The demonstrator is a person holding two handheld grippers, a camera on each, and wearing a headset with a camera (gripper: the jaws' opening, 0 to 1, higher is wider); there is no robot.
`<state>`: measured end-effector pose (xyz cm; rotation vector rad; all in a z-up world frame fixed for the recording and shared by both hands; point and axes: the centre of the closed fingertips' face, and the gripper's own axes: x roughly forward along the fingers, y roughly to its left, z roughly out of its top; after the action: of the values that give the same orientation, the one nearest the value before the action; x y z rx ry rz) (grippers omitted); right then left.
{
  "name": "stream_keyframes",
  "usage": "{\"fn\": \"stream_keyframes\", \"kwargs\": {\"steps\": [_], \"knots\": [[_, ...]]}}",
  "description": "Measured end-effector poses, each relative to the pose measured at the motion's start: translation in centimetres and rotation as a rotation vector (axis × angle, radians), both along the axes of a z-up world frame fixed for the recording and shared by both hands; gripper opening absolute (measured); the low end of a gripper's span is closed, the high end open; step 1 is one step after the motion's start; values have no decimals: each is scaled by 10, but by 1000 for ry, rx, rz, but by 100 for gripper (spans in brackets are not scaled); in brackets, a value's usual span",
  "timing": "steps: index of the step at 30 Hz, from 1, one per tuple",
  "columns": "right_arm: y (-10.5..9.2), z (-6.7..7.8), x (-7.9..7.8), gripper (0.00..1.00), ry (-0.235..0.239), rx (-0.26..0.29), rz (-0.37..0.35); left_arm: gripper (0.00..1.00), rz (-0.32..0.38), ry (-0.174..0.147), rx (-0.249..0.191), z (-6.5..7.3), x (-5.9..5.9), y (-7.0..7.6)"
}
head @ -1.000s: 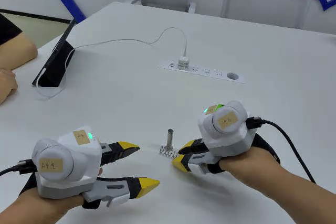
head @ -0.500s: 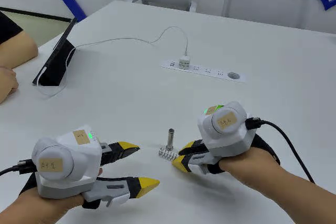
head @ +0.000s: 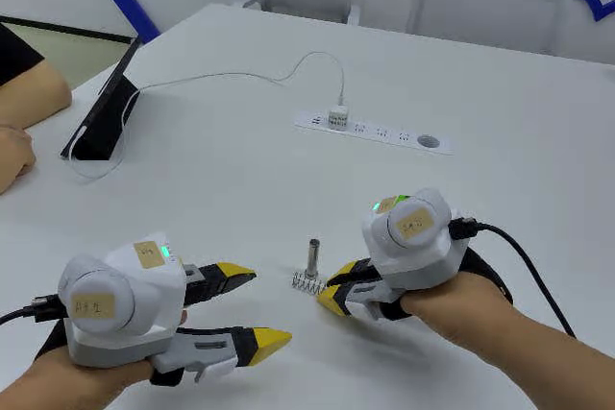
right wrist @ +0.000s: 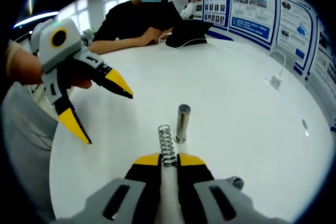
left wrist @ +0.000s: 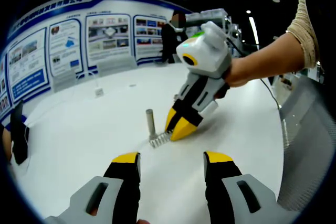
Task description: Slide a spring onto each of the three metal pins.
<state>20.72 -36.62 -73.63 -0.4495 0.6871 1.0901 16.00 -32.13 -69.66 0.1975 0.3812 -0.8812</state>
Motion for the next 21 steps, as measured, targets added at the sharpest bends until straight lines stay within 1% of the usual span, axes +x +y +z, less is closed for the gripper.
{"fn": "stream_keyframes", "kwargs": {"steps": [5,13,21], "knots": [[0,-1,0,12,1,-1,-1,49,-1,0,1,-1,0,0],[-1,2,-7,12,15,-1,10,48,-4,-2,8,-1,-1,0],[-2,13,-19,12,12,3,69,47,-18,-5,15,-1,-2,-4]]}}
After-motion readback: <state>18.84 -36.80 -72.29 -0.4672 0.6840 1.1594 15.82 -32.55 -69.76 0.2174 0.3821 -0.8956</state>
